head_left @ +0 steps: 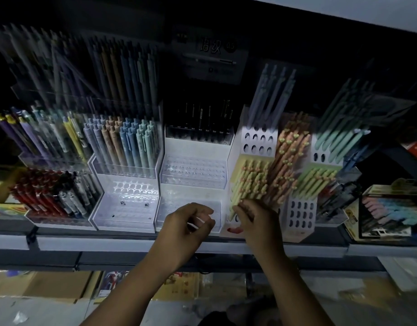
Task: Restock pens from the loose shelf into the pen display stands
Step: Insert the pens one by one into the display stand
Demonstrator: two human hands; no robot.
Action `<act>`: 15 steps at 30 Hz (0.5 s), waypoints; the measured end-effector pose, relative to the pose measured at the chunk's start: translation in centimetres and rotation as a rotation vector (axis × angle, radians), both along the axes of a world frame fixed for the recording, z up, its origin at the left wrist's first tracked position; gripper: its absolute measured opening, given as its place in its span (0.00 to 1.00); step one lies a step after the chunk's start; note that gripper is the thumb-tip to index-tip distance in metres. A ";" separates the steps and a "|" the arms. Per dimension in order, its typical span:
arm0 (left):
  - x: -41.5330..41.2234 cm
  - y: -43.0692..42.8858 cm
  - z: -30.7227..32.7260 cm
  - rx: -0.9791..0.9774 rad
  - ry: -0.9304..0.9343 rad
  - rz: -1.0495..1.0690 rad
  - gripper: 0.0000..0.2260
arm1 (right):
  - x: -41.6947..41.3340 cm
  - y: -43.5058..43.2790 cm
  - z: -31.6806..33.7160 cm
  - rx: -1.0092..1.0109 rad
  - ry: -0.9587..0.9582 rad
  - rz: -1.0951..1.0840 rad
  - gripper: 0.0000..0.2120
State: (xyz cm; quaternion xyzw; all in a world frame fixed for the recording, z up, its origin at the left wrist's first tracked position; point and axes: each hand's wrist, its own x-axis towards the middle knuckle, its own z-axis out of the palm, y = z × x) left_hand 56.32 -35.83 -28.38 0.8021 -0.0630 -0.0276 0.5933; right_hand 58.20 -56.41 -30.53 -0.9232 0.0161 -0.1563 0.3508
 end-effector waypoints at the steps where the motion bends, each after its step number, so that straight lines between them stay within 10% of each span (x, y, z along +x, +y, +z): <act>1: -0.1 0.0 -0.1 0.007 0.001 0.003 0.07 | 0.0 -0.1 -0.1 -0.005 -0.005 -0.009 0.04; 15: -0.7 0.6 3.8 0.370 -0.204 0.010 0.11 | -1.2 -1.3 3.7 -0.125 0.136 0.065 0.07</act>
